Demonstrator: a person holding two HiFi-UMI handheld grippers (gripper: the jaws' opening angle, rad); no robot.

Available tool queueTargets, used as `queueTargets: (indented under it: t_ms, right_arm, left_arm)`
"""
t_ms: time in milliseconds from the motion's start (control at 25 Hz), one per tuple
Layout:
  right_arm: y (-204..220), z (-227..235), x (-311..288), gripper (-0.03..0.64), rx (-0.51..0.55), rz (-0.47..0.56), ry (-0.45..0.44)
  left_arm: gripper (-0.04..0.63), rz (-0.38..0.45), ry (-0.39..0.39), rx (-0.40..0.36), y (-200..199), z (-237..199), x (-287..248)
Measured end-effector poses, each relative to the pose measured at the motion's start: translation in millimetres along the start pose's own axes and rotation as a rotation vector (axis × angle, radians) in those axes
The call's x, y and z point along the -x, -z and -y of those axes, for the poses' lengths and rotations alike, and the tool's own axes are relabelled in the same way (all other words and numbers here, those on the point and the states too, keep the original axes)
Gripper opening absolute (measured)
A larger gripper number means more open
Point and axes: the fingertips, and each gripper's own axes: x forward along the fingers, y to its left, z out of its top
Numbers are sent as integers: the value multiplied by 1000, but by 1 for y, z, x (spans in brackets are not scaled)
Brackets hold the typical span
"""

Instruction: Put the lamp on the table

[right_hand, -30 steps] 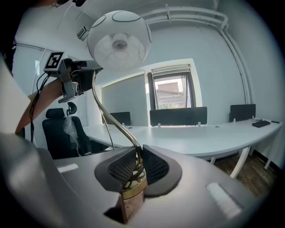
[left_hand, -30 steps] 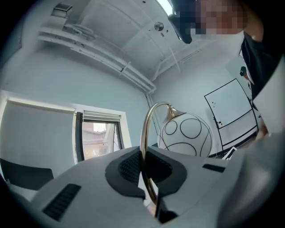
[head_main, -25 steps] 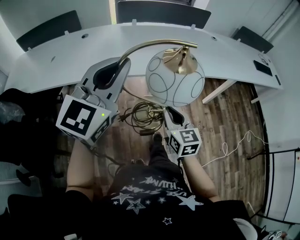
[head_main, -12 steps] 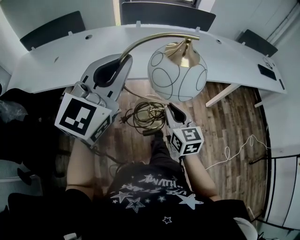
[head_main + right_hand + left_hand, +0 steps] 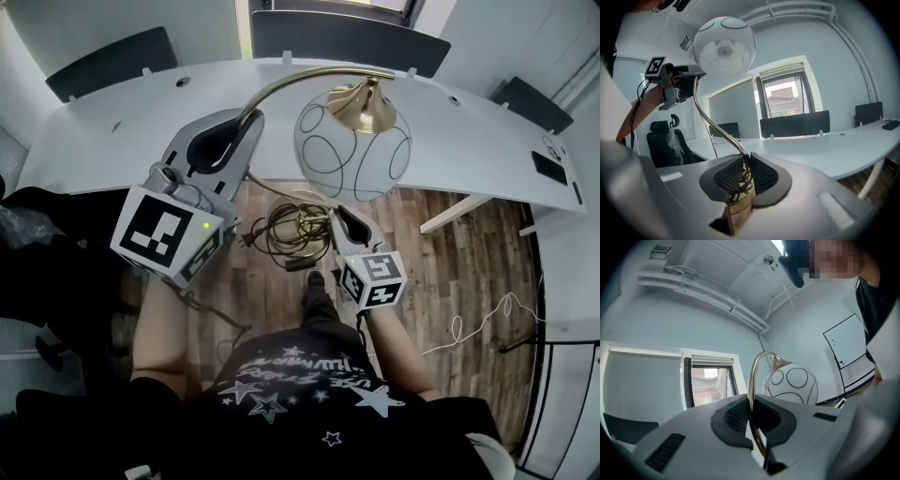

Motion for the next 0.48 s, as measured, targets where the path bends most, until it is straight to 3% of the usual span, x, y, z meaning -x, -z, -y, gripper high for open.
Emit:
queueTargets:
  t_ms: [480]
  right_arm:
    - [-18,65,-67,43,44,-22,-56]
  left_arm:
    - [5,-38,-84,0,30,-33,-60]
